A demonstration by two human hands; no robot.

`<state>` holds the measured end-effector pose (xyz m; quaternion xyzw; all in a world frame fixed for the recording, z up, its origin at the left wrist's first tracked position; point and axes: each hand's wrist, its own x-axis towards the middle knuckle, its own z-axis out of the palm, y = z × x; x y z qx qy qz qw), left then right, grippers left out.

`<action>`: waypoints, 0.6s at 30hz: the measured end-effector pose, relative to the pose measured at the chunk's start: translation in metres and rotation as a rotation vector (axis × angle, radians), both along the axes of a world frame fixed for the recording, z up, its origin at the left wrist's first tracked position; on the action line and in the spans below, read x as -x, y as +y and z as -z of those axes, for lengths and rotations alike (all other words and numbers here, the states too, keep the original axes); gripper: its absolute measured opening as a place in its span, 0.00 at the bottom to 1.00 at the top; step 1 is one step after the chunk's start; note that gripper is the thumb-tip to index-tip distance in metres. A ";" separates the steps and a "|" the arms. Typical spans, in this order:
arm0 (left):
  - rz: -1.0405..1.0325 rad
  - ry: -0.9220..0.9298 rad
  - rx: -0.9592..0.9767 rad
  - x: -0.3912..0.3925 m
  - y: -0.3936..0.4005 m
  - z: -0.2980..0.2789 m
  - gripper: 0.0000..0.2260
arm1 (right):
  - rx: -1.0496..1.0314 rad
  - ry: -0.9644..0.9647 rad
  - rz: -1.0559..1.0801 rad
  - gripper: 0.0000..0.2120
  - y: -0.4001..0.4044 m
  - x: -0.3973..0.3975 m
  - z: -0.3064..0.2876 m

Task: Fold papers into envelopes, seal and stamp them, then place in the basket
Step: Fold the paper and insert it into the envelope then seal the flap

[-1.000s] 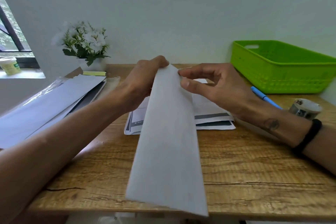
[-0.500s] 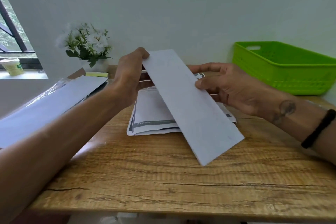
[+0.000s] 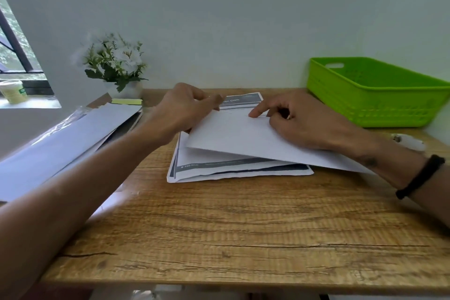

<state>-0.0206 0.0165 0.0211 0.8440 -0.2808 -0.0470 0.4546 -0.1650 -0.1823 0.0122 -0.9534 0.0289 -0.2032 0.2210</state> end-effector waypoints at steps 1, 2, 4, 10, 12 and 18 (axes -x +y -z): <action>-0.029 -0.117 -0.067 0.001 -0.001 0.002 0.19 | 0.026 -0.012 -0.008 0.20 0.002 0.000 0.000; -0.047 -0.215 -0.125 0.001 -0.002 0.004 0.20 | 0.049 -0.020 -0.019 0.20 0.004 0.001 0.001; -0.048 -0.342 -0.198 0.000 -0.003 0.008 0.21 | 0.078 -0.029 -0.049 0.20 0.007 0.001 0.004; -0.012 -0.514 -0.322 0.000 -0.004 0.019 0.22 | 0.168 -0.005 -0.127 0.21 0.013 -0.004 0.019; -0.004 -0.573 -0.363 0.005 -0.004 0.022 0.21 | 0.185 0.001 -0.139 0.21 0.014 -0.004 0.022; 0.039 -0.719 -0.373 0.009 -0.005 0.030 0.17 | 0.277 0.030 -0.120 0.13 0.015 -0.003 0.017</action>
